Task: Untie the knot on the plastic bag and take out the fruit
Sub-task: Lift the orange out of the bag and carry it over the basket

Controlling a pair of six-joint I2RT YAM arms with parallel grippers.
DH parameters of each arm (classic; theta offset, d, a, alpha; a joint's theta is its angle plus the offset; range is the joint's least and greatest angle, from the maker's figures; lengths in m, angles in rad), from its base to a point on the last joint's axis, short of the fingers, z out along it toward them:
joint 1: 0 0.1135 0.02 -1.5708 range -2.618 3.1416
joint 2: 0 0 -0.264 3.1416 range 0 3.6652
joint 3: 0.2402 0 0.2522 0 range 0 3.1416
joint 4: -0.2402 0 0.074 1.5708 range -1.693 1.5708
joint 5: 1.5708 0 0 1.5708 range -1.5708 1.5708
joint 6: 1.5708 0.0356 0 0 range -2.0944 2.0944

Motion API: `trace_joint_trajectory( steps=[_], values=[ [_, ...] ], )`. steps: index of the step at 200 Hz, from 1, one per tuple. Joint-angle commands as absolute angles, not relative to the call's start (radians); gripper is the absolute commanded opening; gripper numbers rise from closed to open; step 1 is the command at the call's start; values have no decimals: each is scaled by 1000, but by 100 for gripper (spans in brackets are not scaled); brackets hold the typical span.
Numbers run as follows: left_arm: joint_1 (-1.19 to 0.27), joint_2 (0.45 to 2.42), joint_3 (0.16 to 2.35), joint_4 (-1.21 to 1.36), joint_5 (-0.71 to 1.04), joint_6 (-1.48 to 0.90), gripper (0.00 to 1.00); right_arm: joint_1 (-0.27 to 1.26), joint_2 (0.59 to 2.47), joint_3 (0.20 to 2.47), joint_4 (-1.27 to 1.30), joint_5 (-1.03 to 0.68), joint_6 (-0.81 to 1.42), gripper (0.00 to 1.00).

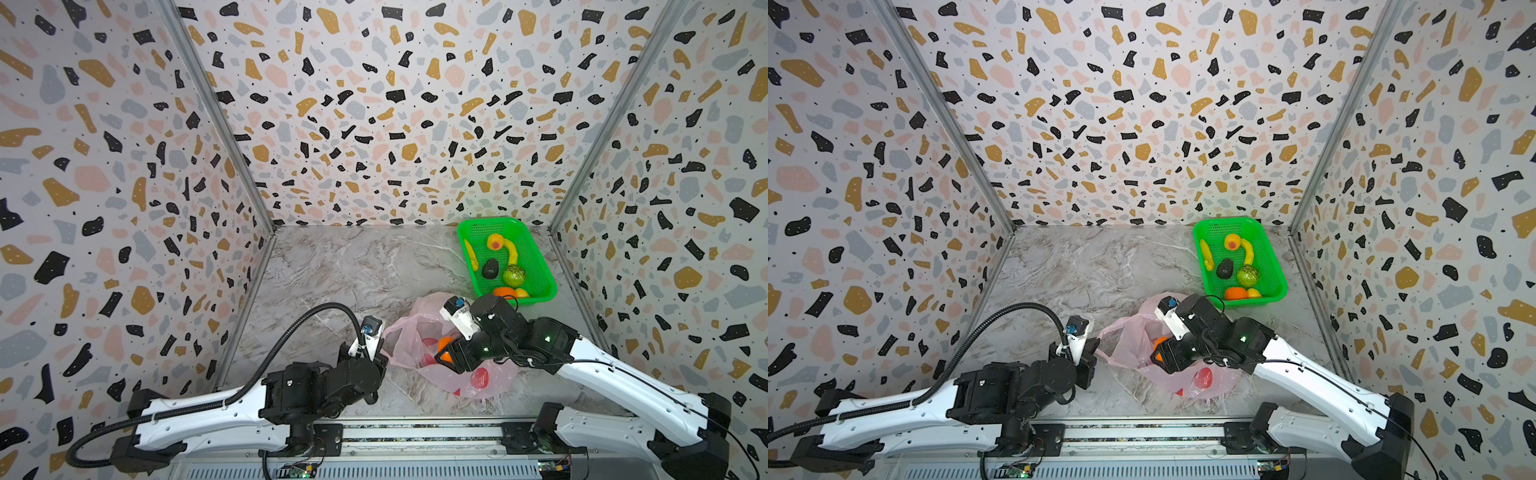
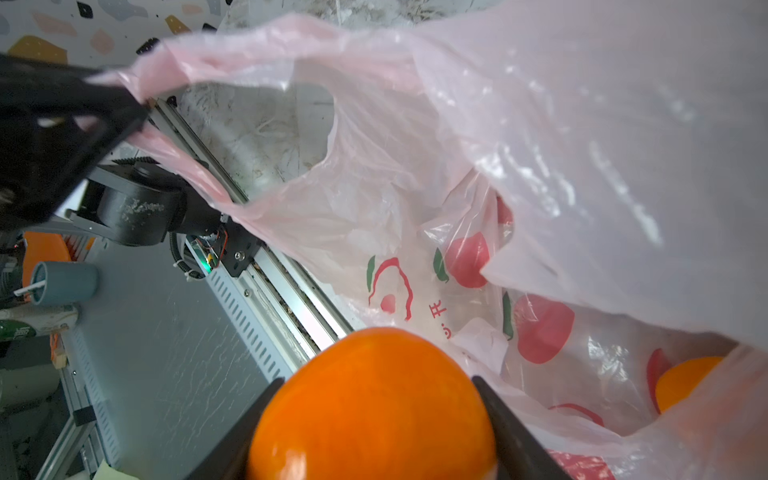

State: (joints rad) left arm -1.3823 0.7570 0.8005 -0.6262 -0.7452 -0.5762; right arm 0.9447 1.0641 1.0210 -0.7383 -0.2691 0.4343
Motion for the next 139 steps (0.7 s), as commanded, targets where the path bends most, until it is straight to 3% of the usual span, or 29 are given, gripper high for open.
trace_joint_trajectory(
  steps=[1,42,81,119,139],
  values=[
    [-1387,739,848,-678,-816,-605,0,931,1044,1104,-786,-273,395,68],
    [-1387,730,863,-749,-843,-644,0,772,1071,1248,-856,-267,291,68],
    [-1387,730,885,-807,-878,-687,0,484,1165,1332,-797,-264,219,70],
    [-1387,717,882,-820,-888,-716,0,300,1364,1289,-636,-85,193,70],
    [-1387,706,868,-795,-874,-711,0,221,1470,1255,-494,-79,199,70]
  ],
)
